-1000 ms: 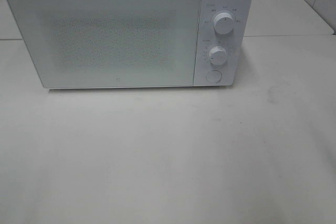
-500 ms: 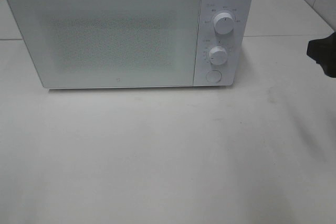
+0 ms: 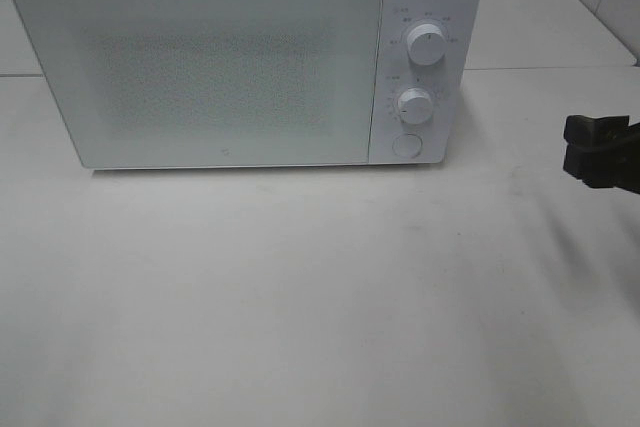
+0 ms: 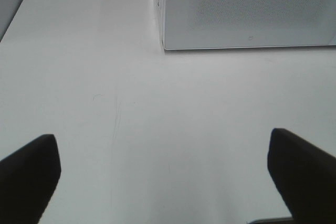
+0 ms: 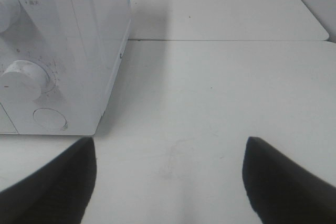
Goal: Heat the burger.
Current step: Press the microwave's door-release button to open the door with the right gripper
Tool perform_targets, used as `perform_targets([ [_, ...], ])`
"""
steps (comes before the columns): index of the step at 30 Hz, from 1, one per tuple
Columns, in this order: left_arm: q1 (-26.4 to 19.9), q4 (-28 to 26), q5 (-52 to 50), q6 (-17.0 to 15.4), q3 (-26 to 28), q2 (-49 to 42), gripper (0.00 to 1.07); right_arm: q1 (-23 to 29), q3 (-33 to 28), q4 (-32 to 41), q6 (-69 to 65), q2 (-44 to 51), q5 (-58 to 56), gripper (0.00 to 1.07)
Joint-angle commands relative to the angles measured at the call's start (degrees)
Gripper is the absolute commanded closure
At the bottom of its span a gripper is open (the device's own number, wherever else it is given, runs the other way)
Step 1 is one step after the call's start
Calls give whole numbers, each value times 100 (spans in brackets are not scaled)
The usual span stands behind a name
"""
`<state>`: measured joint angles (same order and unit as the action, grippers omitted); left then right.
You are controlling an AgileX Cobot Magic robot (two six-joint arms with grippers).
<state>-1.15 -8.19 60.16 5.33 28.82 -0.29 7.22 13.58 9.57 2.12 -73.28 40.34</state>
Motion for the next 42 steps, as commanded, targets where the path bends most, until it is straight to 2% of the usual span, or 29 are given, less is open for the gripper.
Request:
perform_targets([
  [1,-11,-46,-74,-29,-23,-109,7,550,-34,733,596,-579,779,33],
  [2,-11,-46,-74,-29,-23,-109,7,550,-34,733,596,-579,779,33],
  [3,-11,-46,-74,-29,-23,-109,7,865,-34,1066,699,-877,1089,33],
  [4,-11,-46,-74,-29,-23,-109,7,865,-34,1066,699,-877,1089,33],
  [6,-11,-46,-74,-29,-23,-109,7,1369,-29,1650,722,-1266,1576,33],
  [7,-11,-46,-74,-29,-23,-109,7,1369,-29,1650,722,-1266,1576,33],
  [9,-11,-46,-74,-29,-23,-109,7,1868,6,2149,779,-1604,1982,33],
  [10,-11,-46,-74,-29,-23,-109,7,1868,6,2149,779,-1604,1982,33],
  [11,-11,-46,-74,-29,-23,-109,7,2149,74,2401,791,-1816,2131,33],
  [16,-11,-46,-74,-29,-23,-109,7,2659,321,2779,791,-2131,2183,33],
  [17,-11,-46,-74,-29,-23,-109,7,2893,464,2934,837,-2263,2189,33],
  [22,-11,-46,-74,-29,-23,-109,7,3323,859,3421,1140,-2590,2194,33],
  [25,-11,-46,-74,-29,-23,-109,7,3529,1054,3673,1278,-2739,2200,33],
  [33,-11,-46,-74,-29,-23,-109,7,3718,1455,3736,1278,-3083,2074,33],
  [42,-11,-46,-74,-29,-23,-109,7,3718,1478,3736,951,-3083,2103,34],
])
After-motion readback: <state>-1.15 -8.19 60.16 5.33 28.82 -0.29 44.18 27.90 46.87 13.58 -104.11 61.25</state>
